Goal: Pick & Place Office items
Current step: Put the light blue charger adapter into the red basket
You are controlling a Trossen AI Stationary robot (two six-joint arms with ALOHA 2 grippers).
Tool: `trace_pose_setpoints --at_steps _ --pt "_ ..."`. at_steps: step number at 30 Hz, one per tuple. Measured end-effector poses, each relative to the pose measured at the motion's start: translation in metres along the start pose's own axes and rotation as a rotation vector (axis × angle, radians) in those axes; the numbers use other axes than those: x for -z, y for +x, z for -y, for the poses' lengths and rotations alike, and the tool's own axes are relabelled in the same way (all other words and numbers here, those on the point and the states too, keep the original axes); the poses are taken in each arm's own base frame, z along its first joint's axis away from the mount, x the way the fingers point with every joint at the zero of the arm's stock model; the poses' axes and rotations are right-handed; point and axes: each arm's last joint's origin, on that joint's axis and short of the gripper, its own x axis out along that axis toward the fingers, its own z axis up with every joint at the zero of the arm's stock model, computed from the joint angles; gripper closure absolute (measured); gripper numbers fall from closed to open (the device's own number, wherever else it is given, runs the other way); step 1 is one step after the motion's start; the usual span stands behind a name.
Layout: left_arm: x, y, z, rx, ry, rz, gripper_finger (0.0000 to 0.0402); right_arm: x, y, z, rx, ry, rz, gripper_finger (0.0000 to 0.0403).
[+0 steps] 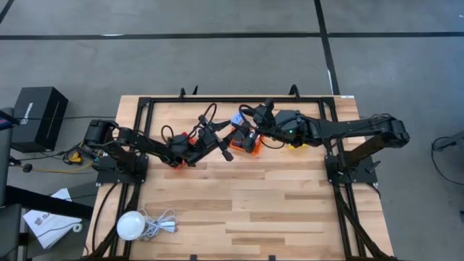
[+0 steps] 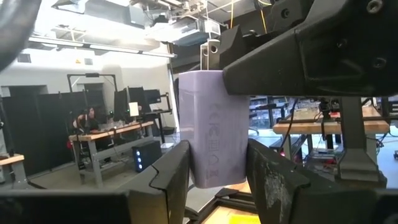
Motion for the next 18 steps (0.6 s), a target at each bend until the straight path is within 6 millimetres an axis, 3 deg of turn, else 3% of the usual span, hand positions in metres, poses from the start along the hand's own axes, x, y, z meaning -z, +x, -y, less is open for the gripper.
trace_pose_setpoints --at_steps 12,18 --pt "0.002 0.0 -0.001 -0.035 0.014 -0.022 0.027 -0.001 -0.002 0.001 0.006 -0.033 -0.003 0.0158" --pt "0.004 -0.001 -0.002 -0.09 0.027 -0.057 0.0269 -0.011 -0.016 0.007 0.003 -0.033 0.023 0.0158"
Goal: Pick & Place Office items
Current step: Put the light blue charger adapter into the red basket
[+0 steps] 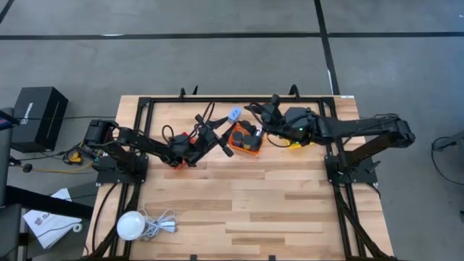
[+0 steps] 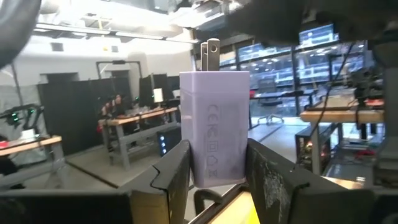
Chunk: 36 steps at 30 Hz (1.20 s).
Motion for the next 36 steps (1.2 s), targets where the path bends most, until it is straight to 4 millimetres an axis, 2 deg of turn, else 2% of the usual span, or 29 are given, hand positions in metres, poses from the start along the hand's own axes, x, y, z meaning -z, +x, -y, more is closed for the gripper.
trace_pose_setpoints --at_steps 6,10,15,23,27,31,36 --pt "0.002 0.0 -0.001 -0.054 0.014 -0.034 0.0269 -0.007 -0.023 0.009 -0.011 -0.023 -0.025 0.0158" --pt "0.004 -0.001 -0.002 -0.101 0.051 -0.092 0.0269 -0.004 -0.038 0.011 -0.031 -0.065 -0.092 0.0158" --pt "-0.011 -0.008 -0.009 -0.08 0.02 -0.133 0.0269 0.004 -0.052 0.013 -0.049 -0.085 -0.2 0.0158" --pt "-0.044 -0.035 -0.032 -0.015 -0.008 -0.257 0.0271 0.032 -0.073 0.02 -0.012 -0.059 -0.503 0.0158" --pt "-0.055 -0.05 -0.046 0.006 -0.033 -0.313 0.027 0.052 -0.072 0.012 -0.017 -0.039 -0.54 0.0158" --pt "-0.055 -0.064 -0.06 0.006 -0.065 -0.41 0.0269 0.08 -0.071 0.002 -0.026 -0.022 -0.566 0.0158" --pt "-0.044 -0.08 -0.072 0.035 -0.124 -0.589 0.0269 0.11 -0.068 -0.006 -0.024 0.008 -0.586 0.0158"
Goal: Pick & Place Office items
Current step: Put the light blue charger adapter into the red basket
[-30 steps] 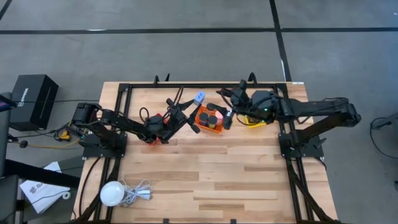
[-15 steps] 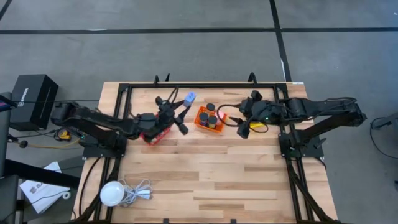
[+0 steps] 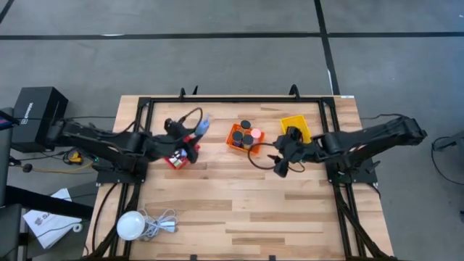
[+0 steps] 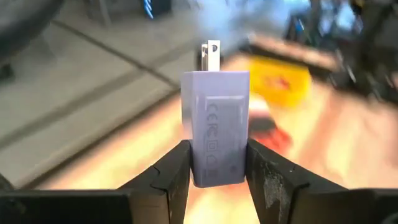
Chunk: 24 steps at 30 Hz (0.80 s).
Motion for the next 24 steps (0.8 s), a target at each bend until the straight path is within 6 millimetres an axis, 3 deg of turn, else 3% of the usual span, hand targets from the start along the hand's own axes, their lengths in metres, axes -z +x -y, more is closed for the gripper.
trace_pose_setpoints --at_steps 4,9,16,19,24 --pt "0.014 -0.005 -0.006 0.093 -0.028 -0.178 0.0269 0.01 0.009 -0.002 -0.003 0.023 0.006 0.0158" --pt "0.033 -0.011 -0.018 0.035 -0.095 -0.4 0.0269 0.012 0.016 -0.004 -0.012 0.037 0.03 0.0158" --pt "0.076 -0.01 -0.026 0.044 -0.218 -0.681 0.0269 0.017 0.021 -0.005 -0.023 0.051 0.053 0.0158" --pt "0.089 -0.009 -0.029 0.025 -0.197 -0.713 0.0269 0.024 0.024 -0.004 -0.013 0.038 0.031 0.0158" --pt "0.091 -0.008 -0.031 0.009 -0.191 -0.694 0.0269 0.026 0.026 -0.004 -0.011 0.034 0.027 0.0158"
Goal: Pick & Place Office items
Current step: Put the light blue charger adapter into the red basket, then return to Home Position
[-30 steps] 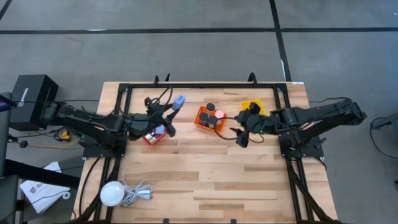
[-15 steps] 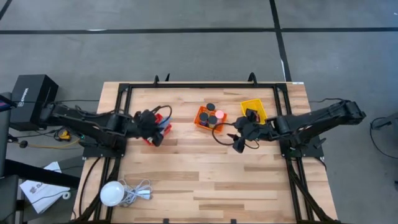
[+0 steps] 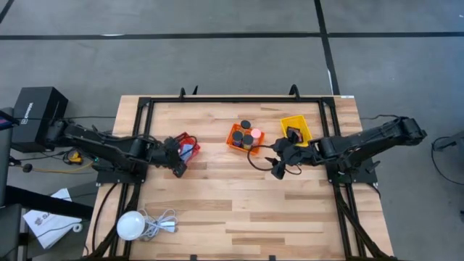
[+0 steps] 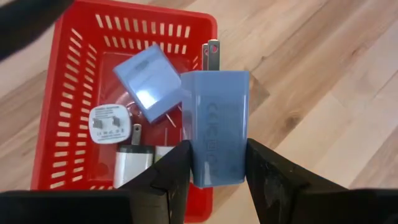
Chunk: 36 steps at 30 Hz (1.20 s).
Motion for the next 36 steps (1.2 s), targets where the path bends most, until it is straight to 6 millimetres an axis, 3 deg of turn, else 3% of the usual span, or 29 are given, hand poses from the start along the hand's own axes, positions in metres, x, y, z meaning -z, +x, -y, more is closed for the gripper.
trace_pose_setpoints --at_steps 9,15,27,36 --pt "-0.006 0.003 -0.01 -0.087 -0.028 0.016 0.0269 -0.003 0.003 0.005 0.019 0.01 0.004 0.0158" --pt "-0.008 0.006 -0.017 -0.087 -0.041 -0.067 0.0255 -0.005 0.006 0.011 0.04 0.028 0.002 0.0158" --pt "-0.009 0.006 -0.017 -0.082 0.001 -0.065 0.0199 -0.005 0.006 0.012 0.046 0.033 0.002 0.0158" --pt "-0.013 0.006 -0.011 -0.003 0.021 -0.044 0.0208 -0.005 0.006 0.012 0.046 0.036 0.002 0.0158"
